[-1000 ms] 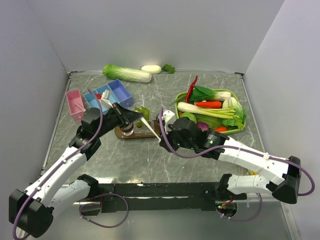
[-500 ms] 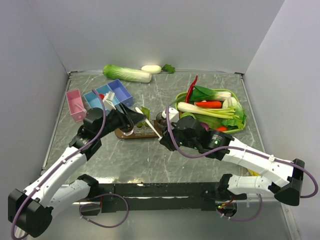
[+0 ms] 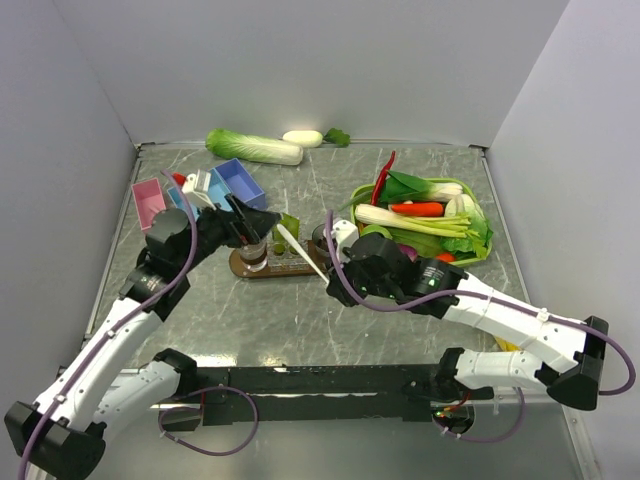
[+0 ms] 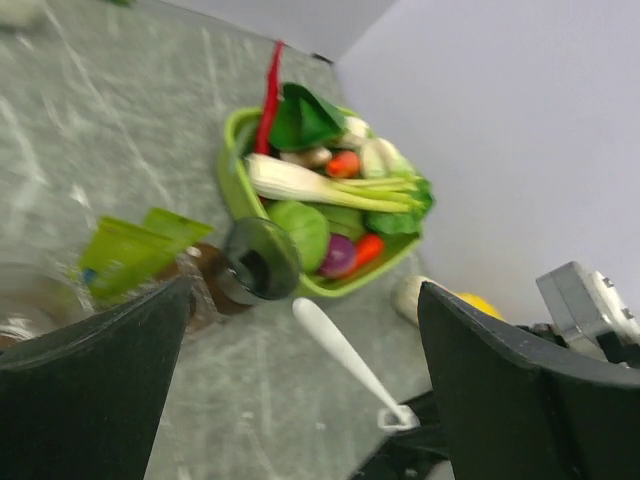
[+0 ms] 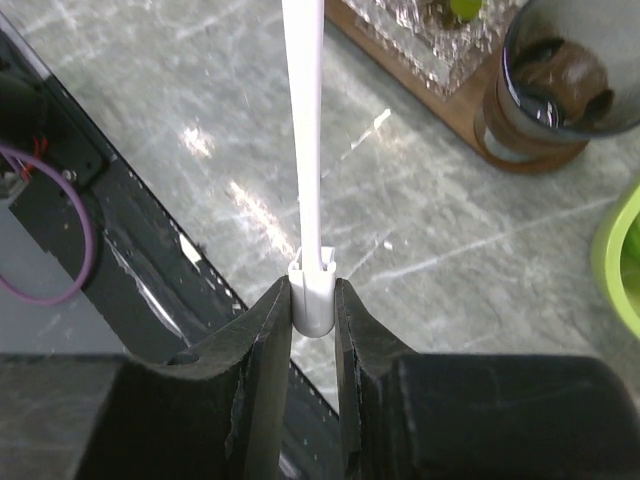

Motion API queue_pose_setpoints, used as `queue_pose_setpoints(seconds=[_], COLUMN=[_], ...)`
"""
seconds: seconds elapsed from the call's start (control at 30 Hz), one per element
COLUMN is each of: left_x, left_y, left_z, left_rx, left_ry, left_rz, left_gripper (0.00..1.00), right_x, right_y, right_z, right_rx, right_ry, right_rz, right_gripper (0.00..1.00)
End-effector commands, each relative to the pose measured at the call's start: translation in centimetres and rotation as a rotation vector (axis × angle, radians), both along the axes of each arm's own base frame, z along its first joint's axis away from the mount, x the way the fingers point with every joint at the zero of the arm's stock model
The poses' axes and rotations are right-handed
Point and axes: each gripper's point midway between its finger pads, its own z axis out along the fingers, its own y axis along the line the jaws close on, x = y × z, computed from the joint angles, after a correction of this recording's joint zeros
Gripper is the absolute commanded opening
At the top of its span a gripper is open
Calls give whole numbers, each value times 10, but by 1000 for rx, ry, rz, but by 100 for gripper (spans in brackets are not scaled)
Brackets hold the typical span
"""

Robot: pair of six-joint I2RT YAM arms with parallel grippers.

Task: Prepare toiletry sets of a toothbrush and toothpaste on the tray
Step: Pick up the toothbrush from the storage box.

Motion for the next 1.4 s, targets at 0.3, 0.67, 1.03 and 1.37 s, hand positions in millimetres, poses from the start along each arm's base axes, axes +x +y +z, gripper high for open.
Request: queue_pose_setpoints(seconds=[0.3,0.67,1.03,1.37], left_x=[24,22,16,12], left_y=[110,121,121,120], left_z=[29,-9,-8,-8], left_rx=[394,547,547,541], left_ry=[-226,-190,-214,-227], left_rz=[501,496,481,470], left_gripper=[99,97,97,97], right_x=[-18,-7,12,23], right_y=[-30,-38,-34,-39], right_z=[0,3,-8,-25], right_rx=[-204,-328,-399,-466], right_ry=[218,485,614,655], right_rz=[50,64,-3,-64], right_gripper=[0,0,0,0])
